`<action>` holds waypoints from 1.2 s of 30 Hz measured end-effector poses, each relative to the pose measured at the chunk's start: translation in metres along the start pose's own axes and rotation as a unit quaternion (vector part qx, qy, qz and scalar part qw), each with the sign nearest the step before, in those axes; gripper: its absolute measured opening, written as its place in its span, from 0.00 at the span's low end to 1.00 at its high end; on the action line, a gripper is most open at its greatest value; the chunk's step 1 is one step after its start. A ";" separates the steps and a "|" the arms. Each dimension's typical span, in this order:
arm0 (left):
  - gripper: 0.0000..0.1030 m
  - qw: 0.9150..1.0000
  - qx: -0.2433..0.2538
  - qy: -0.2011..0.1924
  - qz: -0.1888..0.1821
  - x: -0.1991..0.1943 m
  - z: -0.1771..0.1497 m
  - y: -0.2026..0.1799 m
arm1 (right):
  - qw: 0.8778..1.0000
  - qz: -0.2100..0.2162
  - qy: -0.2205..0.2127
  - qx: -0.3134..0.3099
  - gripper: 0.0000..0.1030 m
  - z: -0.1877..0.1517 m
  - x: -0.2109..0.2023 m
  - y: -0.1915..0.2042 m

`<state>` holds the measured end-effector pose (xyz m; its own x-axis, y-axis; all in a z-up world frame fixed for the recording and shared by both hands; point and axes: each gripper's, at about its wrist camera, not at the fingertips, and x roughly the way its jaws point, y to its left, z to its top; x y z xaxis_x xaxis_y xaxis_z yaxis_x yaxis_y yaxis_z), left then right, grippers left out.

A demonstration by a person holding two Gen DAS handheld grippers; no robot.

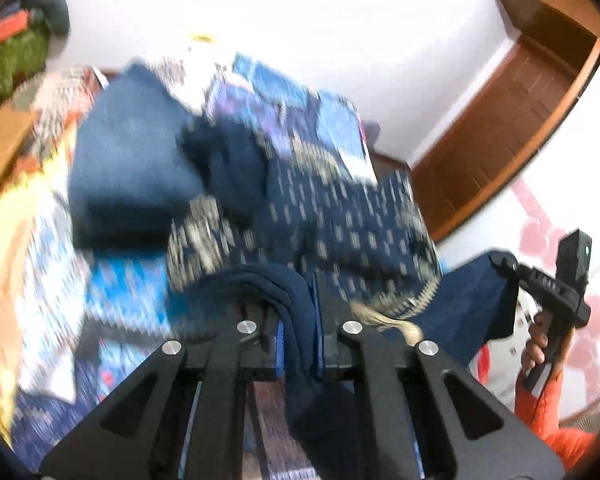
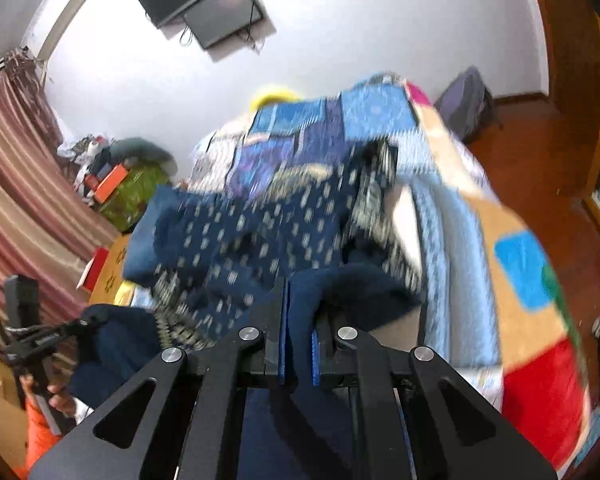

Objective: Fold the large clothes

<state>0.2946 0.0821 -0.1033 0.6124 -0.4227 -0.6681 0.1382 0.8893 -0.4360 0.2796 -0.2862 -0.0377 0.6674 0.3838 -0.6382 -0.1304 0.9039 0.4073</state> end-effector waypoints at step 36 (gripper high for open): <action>0.58 0.991 0.008 0.053 0.126 0.073 -0.032 0.058 | 0.994 -0.057 0.087 -0.044 0.53 -0.012 0.042 -0.035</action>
<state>0.3224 0.0966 -0.1968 0.5430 -0.2023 -0.8150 0.0035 0.9711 -0.2388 0.3027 -0.2991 -0.0865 0.5455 0.2971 -0.7837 -0.1294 0.9537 0.2716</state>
